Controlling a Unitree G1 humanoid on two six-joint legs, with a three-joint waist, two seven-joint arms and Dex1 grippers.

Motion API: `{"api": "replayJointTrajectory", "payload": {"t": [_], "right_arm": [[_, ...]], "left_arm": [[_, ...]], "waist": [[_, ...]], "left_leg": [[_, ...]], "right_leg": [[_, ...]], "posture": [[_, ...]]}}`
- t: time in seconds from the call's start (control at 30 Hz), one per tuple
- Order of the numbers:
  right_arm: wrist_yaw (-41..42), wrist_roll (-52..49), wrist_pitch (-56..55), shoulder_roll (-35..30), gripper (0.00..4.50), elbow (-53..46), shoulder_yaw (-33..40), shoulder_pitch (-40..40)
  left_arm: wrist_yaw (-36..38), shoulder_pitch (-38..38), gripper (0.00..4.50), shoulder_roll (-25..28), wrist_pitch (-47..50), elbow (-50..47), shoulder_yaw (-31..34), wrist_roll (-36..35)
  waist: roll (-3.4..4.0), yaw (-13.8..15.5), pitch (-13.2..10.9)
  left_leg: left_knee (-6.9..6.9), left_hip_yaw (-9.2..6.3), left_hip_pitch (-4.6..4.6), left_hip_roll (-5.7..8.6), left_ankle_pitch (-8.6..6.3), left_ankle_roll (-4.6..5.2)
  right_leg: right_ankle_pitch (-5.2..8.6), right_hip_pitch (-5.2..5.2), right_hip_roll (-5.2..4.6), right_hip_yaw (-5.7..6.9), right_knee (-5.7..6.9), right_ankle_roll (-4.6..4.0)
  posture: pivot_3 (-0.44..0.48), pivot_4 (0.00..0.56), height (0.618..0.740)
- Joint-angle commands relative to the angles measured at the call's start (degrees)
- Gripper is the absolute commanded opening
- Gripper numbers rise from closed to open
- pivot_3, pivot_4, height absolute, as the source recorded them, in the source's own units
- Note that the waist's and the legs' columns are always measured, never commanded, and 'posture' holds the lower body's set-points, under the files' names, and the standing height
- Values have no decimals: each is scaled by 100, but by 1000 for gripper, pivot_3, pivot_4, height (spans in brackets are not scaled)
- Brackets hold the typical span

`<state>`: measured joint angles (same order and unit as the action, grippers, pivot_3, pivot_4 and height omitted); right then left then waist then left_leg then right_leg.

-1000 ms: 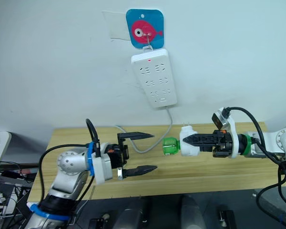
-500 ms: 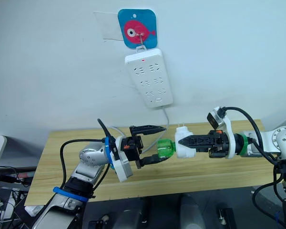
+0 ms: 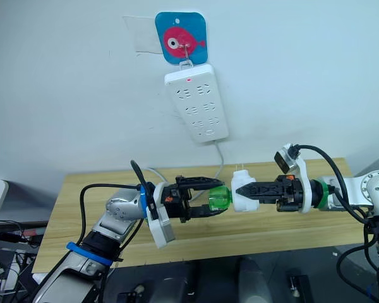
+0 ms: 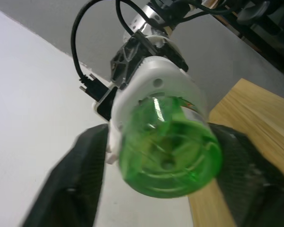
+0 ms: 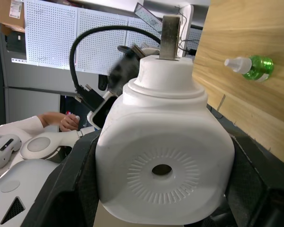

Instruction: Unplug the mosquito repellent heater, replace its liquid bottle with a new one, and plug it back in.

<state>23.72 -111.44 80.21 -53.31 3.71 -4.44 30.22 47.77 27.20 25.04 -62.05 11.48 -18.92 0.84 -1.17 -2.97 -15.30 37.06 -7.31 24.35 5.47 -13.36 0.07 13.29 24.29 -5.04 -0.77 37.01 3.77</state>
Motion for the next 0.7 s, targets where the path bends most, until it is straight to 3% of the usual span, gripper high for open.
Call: {"api": "replayJointTrajectory", "payload": {"t": [0.03,0.13,0.17,0.27,0.4,0.53,0.7], "right_arm": [[76,-156,10,-53,3018,-135,128,20],[86,-156,40,-79,3018,-106,109,50],[74,-156,41,-82,3018,-88,101,76],[79,-156,85,-154,3018,-83,81,160],[212,-156,168,-291,3018,-211,56,140],[263,-156,166,-329,3018,-372,26,115],[279,-156,70,-267,3018,-476,-12,168]], "left_arm": [[-158,21,2275,53,-55,-84,-47,-101],[-58,-61,2275,131,477,-314,-171,-635],[229,-188,2275,237,1121,-584,-367,-1185],[255,-530,2275,611,4706,-1750,-517,-3277],[-167,-452,2275,838,7377,-2425,-94,-5097],[-538,-298,2275,941,9451,-2451,484,-6991],[-1315,-172,2275,1051,11537,-1673,997,-9490]], "waist": [[0,0,0],[0,-2,0],[0,-13,0],[3,-49,-1],[5,-53,-4],[4,-101,-5],[3,-172,-6]], "left_leg": [[0,0,0,0,0,0],[0,0,0,0,0,0],[0,0,0,0,0,0],[-1,-5,2,0,0,0],[1,-15,0,-2,0,0],[1,-11,-1,-2,0,1],[2,-10,-2,-2,0,1]], "right_leg": [[0,0,0,0,0,0],[0,0,0,0,0,0],[0,0,0,-2,1,0],[0,2,0,-6,0,0],[2,2,7,0,7,2],[4,2,14,20,10,5],[6,3,21,23,16,7]], "posture": [[-132,272,740],[-123,279,740],[-123,279,740],[-127,282,740],[-127,285,740],[-123,292,740],[-125,298,740]]}}
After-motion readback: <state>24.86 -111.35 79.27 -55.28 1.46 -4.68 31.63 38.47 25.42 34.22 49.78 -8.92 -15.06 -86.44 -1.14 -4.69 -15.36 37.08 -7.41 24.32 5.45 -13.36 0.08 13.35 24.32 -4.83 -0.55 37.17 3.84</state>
